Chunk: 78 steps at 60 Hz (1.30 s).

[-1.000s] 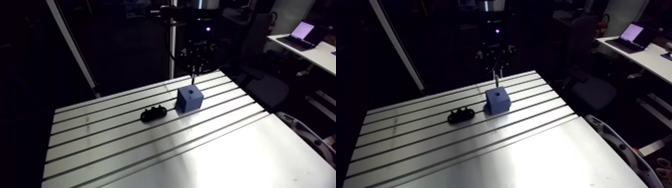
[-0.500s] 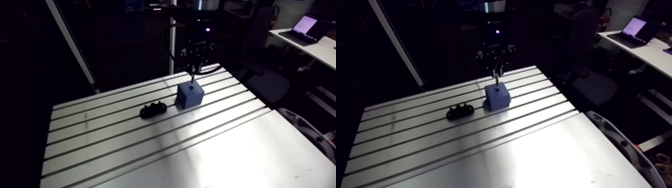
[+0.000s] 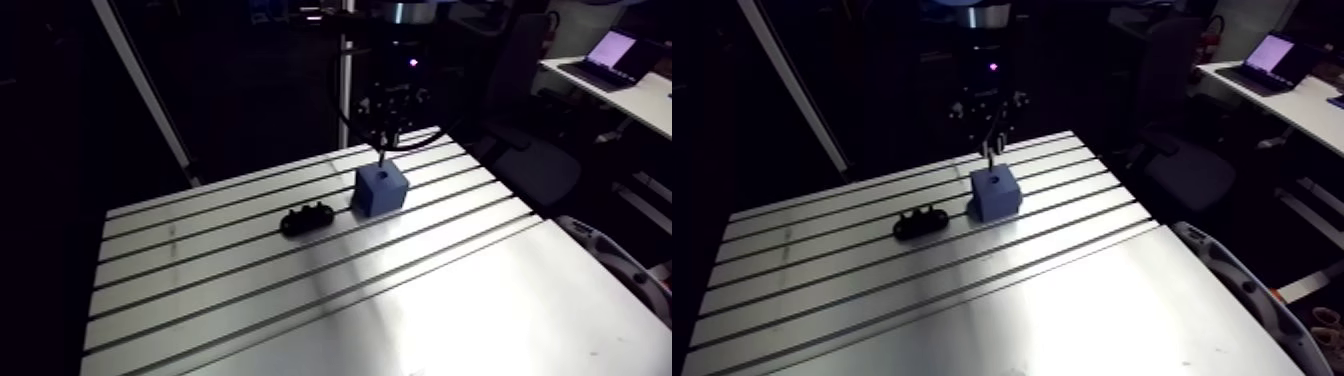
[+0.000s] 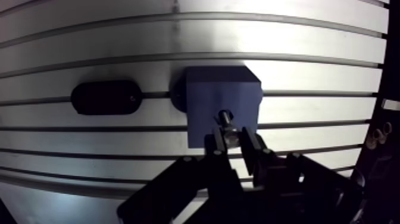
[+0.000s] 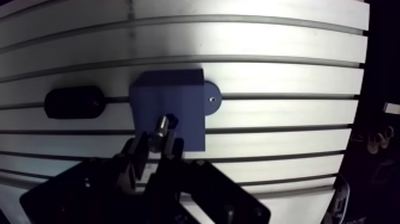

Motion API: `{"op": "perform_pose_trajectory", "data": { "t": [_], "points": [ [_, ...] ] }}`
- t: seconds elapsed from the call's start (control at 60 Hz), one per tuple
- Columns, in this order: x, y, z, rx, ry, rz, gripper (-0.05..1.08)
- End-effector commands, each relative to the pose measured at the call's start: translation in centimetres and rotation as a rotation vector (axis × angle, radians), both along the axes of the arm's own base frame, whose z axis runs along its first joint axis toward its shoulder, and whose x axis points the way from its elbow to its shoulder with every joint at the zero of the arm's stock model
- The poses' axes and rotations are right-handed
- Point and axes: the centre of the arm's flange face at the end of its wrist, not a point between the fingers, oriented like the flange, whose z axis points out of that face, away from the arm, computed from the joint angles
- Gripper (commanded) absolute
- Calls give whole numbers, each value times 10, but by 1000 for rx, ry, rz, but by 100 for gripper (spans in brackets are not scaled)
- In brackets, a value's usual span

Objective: Pick up the M10 bolt and insert it into the hex recess until seated.

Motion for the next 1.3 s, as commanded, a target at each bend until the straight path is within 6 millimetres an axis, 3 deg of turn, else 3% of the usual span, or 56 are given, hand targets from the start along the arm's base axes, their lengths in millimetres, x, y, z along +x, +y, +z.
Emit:
{"op": "perform_pose_trajectory", "data": {
  "t": [0.017,1.3],
  "points": [
    [1,0,-1,-7,0,-2,75],
    [4,2,-15,-13,-25,-2,75]
  ]
}}
